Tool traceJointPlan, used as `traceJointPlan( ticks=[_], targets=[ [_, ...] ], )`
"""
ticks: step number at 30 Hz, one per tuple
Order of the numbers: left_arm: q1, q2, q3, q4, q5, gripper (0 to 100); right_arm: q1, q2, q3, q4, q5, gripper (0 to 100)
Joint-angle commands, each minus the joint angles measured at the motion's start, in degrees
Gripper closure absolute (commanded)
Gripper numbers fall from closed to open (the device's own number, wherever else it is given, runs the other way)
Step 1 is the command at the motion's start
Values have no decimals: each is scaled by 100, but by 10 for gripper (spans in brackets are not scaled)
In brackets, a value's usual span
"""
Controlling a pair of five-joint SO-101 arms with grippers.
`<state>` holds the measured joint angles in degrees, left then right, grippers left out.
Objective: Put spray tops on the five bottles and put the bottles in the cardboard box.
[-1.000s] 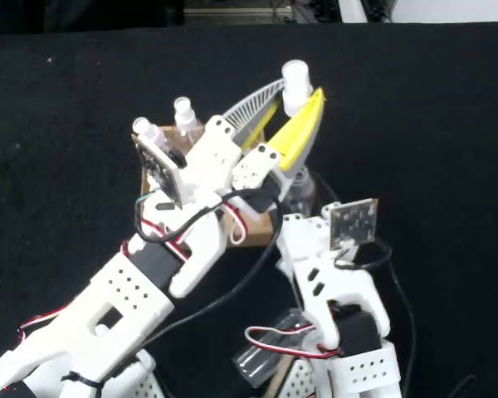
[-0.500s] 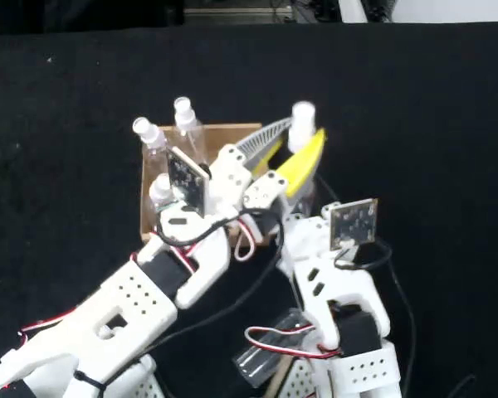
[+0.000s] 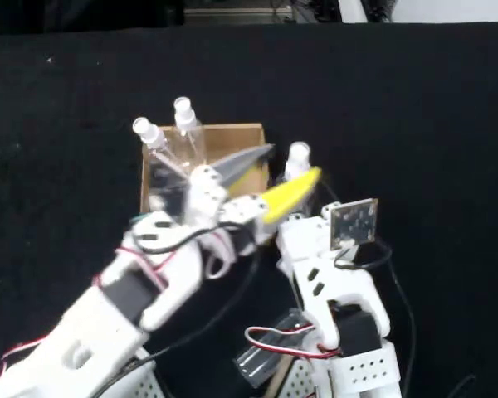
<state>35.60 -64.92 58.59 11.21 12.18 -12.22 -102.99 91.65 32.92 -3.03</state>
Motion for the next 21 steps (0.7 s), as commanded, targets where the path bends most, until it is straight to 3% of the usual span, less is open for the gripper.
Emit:
traceJointPlan(
  ticks=[1,6,9,16,21],
  targets=[
    [-760,-1160,-725,1371,44,788,-53,-505,-119,-9,-44,988],
    [-2264,-2690,-505,2725,44,789,-308,-426,-593,-431,0,988],
    [-3055,-3622,40,3042,44,791,-668,-136,-699,-1169,0,988],
    [-3987,-3824,1086,2892,44,846,-862,1947,-1218,-3033,-26,988],
    [-4734,-3965,1754,2127,44,878,-862,3881,-2097,-3473,0,988]
  ],
)
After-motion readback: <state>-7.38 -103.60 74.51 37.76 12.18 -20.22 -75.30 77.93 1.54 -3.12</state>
